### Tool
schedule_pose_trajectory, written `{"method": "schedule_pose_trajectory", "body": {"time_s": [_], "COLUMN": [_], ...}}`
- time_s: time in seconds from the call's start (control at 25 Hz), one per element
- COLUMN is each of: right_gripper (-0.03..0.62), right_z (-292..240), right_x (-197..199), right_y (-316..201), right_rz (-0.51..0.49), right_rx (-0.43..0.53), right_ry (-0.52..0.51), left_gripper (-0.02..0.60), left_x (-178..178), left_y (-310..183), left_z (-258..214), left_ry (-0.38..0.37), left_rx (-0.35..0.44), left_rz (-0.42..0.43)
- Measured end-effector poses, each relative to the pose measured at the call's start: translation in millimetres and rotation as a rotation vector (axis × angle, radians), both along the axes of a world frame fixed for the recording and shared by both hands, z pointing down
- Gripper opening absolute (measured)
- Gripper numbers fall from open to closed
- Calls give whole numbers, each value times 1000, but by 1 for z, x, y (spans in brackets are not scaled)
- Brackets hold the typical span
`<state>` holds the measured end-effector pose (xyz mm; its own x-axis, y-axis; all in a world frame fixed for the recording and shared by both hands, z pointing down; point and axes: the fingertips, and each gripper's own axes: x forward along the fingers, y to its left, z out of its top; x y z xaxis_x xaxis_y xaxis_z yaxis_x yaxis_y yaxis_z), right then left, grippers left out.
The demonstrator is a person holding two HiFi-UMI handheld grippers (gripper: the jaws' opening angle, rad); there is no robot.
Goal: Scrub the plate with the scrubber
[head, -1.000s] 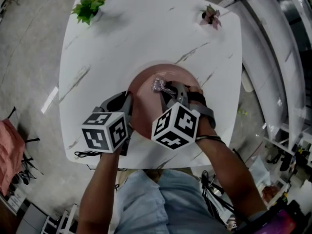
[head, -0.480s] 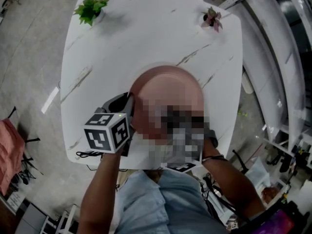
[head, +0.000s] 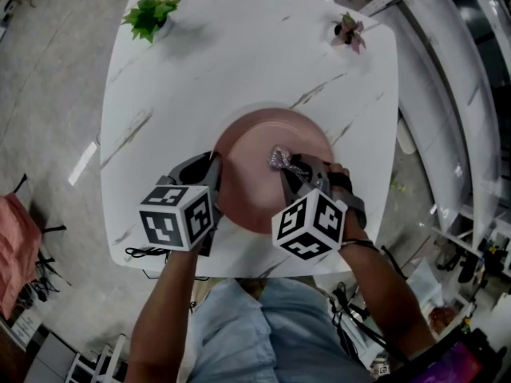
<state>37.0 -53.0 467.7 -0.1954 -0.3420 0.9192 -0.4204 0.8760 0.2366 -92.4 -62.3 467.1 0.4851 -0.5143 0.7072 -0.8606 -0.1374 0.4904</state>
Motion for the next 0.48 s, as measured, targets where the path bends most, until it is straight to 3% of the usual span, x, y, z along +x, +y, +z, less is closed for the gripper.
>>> {"method": "schedule_pose_trajectory", "body": {"time_s": [0.24, 0.48], "right_gripper": [86, 86], "right_z": [-2, 1], "right_x": [-36, -46], "right_y": [5, 65], "right_rz": [-96, -275], "right_rx": [18, -73], "right_ry": [-43, -46], "left_gripper": [17, 17], "left_x": [0, -2], "left_y": [0, -1], "left_z": [0, 1], "left_ry": [2, -7], "left_rx": [3, 7], "left_rz": [-7, -12]}}
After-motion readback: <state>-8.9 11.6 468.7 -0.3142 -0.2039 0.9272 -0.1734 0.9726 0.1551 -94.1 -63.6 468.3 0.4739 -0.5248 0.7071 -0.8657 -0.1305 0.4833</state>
